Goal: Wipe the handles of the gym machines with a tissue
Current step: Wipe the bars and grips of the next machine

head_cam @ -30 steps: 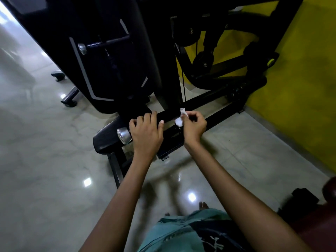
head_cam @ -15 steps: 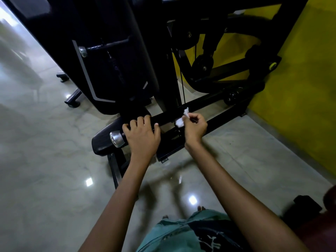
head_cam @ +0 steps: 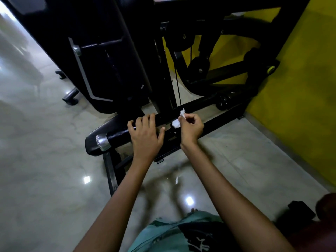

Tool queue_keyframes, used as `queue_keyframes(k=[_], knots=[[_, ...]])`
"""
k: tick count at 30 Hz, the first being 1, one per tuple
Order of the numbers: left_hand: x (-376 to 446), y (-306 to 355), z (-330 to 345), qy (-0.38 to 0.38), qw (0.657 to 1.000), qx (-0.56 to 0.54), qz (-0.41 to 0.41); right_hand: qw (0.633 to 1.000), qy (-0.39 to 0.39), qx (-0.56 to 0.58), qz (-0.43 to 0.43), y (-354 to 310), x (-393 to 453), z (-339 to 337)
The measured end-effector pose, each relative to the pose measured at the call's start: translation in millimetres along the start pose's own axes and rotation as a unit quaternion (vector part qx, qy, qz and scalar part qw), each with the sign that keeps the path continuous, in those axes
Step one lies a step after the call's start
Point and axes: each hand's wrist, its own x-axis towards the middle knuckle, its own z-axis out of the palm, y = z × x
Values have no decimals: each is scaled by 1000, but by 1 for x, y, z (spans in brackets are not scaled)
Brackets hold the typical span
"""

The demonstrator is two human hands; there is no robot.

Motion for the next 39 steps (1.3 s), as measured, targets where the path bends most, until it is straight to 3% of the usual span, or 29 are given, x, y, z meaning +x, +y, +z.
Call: queue_keyframes(k=[6,13,15,17,20,21,24,26,33,36,39], knots=[[0,0,4,30,999,12,1,996,86,26,21,-18,56,-21],[0,1,7,45,999,11,3,991,129,19,24,-17,73,-28],[0,0,9,61,998,15,6,993,116,11,-3,-24,69,-26],[0,-1,11,75,997,16,10,991,88,-30,-97,-39,69,-28],[0,-1,13,84,996,12,8,928,65,-186,-316,-63,90,-32],[0,-1,13,84,996,12,7,900,37,-260,-347,-66,100,-32],[0,-1,13,85,996,9,7,792,-57,-527,-303,-63,115,-29],[-1,-1,13,88,996,6,8,734,-74,-609,-291,-62,108,-26],[0,0,12,99,995,-1,3,779,-131,-524,-318,-64,79,-25],[0,0,12,89,996,0,7,756,-42,-556,-342,-73,96,-33],[-1,0,11,83,997,-1,5,713,-37,-610,-344,-71,96,-31]])
